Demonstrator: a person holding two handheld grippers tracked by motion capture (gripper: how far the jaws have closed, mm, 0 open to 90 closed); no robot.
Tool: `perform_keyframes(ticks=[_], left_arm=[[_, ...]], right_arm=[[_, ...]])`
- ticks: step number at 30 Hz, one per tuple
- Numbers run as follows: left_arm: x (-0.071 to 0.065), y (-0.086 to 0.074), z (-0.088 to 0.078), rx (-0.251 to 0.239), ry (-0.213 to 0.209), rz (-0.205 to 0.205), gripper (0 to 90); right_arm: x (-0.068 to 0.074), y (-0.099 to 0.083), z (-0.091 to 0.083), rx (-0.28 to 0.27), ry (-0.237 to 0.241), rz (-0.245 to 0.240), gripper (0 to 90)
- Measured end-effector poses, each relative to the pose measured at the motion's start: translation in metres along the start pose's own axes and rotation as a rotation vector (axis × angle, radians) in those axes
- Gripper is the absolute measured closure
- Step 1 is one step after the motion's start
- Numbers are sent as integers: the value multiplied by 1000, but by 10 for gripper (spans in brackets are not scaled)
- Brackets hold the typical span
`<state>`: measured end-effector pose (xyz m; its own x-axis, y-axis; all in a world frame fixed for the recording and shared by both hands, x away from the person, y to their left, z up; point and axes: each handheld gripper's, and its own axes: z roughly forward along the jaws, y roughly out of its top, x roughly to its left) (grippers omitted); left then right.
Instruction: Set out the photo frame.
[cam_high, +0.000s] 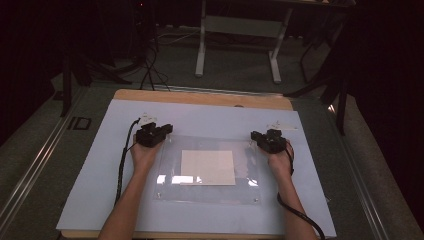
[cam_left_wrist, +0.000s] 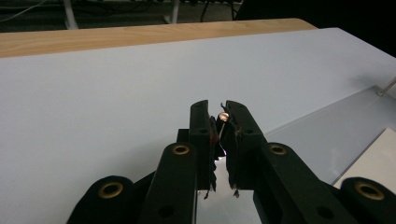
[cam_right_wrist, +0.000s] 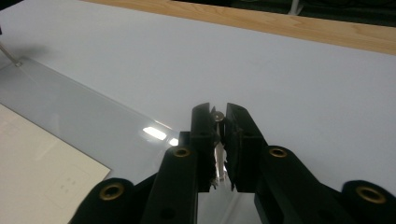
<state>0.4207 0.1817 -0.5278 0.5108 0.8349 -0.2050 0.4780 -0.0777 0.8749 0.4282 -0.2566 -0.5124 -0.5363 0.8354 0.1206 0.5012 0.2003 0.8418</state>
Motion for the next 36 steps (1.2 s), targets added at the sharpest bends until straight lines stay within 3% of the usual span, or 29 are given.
perform_keyframes(ticks=[17, 23, 29, 36], left_arm=[[0, 0, -1, 5, 3, -15, 824], [-3, 2, -3, 21, 23, 14, 831], [-1, 1, -2, 22, 12, 5, 832], [-1, 2, -2, 33, 11, -1, 833]], right_arm=[[-3, -4, 3, -10, 25, 16, 833], [-5, -2, 3, 2, 36, 23, 834], [-5, -2, 3, 5, 35, 29, 834], [-9, -1, 4, 16, 66, 73, 821]])
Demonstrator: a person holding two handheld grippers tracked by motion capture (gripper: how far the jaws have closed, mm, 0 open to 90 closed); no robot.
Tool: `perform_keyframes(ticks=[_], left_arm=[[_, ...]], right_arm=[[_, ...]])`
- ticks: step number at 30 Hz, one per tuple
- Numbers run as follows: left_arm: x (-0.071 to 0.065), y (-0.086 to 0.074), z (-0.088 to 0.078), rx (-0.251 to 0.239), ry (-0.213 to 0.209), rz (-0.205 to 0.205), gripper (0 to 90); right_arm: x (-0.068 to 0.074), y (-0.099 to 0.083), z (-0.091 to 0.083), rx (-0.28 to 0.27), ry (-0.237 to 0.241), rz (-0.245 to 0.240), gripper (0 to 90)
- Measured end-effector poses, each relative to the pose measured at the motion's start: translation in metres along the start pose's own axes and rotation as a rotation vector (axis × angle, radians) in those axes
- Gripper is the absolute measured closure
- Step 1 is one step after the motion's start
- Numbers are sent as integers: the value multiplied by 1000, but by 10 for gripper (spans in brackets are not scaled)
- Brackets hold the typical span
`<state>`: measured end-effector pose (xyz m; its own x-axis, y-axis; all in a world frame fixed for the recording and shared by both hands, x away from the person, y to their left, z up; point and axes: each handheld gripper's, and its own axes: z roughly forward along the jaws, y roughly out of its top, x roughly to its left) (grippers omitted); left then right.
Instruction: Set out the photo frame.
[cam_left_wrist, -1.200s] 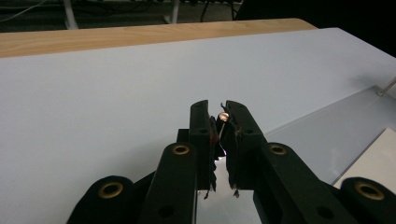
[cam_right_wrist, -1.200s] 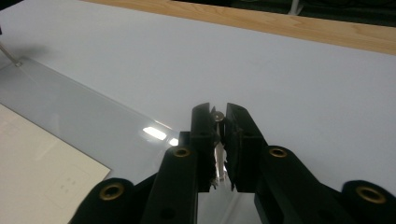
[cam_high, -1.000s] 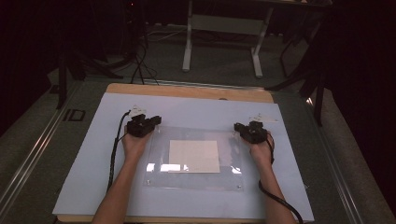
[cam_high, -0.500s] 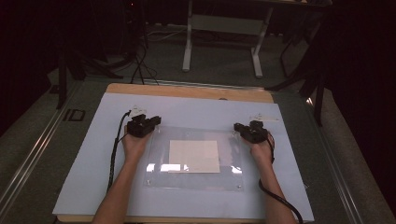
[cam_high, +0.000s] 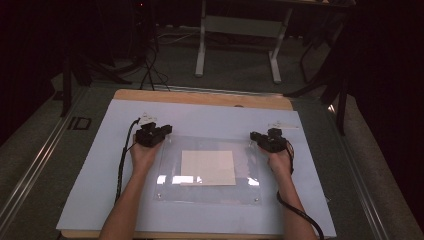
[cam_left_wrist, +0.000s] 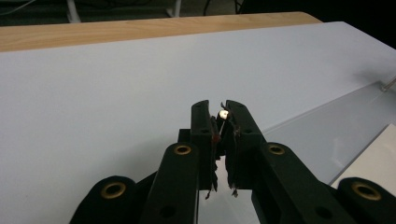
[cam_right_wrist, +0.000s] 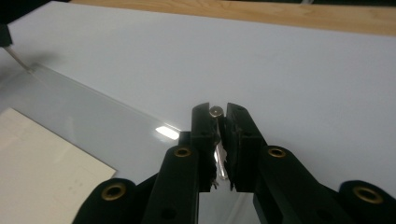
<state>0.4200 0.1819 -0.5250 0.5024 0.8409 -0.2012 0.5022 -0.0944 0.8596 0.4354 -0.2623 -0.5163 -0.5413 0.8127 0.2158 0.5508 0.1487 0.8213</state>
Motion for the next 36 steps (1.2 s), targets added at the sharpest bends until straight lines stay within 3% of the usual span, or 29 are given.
perform_keyframes(ticks=[2, 24, 36], left_arm=[[2, 3, 1, 21, -8, 0, 833], [12, 13, 14, 56, -30, -86, 841], [19, 18, 30, 52, -16, -210, 850]], right_arm=[[-4, 3, 1, 23, 27, 27, 814], [-15, 15, 11, 89, 58, 102, 828], [-21, 25, 23, 112, 37, 159, 851]])
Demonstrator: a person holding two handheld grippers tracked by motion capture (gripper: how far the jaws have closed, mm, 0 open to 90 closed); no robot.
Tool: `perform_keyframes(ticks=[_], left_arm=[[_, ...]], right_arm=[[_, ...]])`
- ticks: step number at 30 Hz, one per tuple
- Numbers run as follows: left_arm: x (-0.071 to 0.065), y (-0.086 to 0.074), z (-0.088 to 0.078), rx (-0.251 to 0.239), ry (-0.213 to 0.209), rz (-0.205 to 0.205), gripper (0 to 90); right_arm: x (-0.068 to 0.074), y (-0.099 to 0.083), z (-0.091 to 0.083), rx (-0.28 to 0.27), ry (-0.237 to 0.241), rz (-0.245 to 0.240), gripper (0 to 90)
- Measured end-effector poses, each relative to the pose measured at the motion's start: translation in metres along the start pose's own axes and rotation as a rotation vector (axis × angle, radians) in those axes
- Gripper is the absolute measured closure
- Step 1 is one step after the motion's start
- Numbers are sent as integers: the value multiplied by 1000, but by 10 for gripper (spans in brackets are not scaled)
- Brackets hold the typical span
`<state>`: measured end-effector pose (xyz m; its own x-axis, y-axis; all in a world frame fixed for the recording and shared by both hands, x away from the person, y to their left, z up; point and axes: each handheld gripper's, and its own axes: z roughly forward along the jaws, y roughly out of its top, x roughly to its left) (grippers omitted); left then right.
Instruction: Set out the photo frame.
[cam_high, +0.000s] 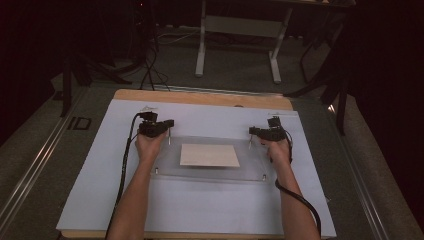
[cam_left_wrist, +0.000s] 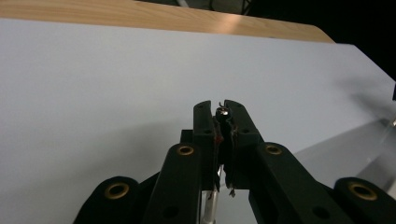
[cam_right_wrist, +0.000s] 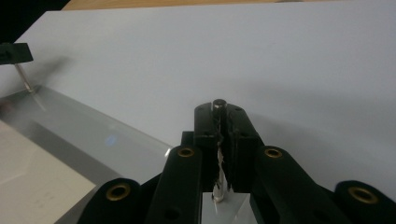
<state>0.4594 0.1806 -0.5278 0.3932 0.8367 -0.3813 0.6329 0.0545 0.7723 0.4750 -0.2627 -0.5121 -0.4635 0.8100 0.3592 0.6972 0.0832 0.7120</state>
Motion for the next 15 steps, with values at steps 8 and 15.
perform_keyframes(ticks=[8, 15], left_arm=[[0, 2, 1, 13, -1, -19, 849], [1, 2, 2, 15, -3, -34, 848]], right_arm=[[4, -1, 0, -6, -28, -21, 849], [7, -4, -6, -6, -60, -76, 790]])
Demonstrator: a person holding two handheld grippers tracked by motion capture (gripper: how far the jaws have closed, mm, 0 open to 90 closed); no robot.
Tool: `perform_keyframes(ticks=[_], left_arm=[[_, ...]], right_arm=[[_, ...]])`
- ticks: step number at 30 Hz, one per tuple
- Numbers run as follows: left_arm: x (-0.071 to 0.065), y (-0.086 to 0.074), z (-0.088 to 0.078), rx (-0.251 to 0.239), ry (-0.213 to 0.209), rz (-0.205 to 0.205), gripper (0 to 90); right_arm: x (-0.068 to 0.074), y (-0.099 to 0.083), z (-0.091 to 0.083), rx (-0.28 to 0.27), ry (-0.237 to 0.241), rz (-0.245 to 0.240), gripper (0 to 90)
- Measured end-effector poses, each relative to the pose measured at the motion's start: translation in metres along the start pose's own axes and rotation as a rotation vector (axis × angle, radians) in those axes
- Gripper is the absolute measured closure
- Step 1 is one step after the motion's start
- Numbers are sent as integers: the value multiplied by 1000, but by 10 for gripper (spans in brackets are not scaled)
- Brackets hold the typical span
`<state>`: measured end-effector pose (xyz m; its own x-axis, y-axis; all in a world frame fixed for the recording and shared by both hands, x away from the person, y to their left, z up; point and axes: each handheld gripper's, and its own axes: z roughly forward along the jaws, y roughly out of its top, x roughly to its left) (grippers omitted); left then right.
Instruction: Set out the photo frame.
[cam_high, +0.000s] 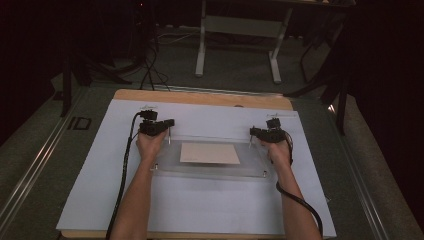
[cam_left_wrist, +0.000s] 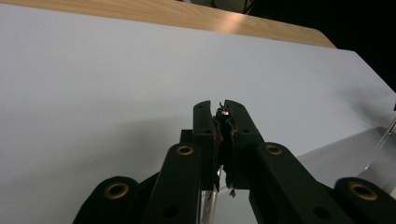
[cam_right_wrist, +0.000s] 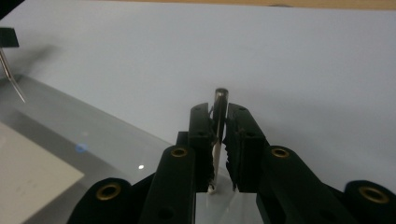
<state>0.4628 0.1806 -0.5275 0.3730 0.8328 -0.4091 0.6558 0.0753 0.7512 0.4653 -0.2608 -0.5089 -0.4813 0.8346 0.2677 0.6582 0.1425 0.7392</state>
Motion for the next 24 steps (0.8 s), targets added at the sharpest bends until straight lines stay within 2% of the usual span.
perform_keyframes(ticks=[2, 6, 13, 22, 24], left_arm=[[0, 0, 0, 0, 1, -1, 847], [0, 0, 0, 2, 4, -6, 847], [0, 0, 0, 0, -1, -12, 845], [0, 0, 0, 1, -1, -18, 844], [0, 0, 0, 0, -1, -21, 844]], right_arm=[[0, -2, -4, -4, -18, -20, 760], [0, -8, -14, -35, -13, -41, 717], [2, -18, -28, -58, -26, -103, 642], [6, -28, -43, -80, -42, -161, 605], [7, -32, -49, -83, -50, -188, 601]])
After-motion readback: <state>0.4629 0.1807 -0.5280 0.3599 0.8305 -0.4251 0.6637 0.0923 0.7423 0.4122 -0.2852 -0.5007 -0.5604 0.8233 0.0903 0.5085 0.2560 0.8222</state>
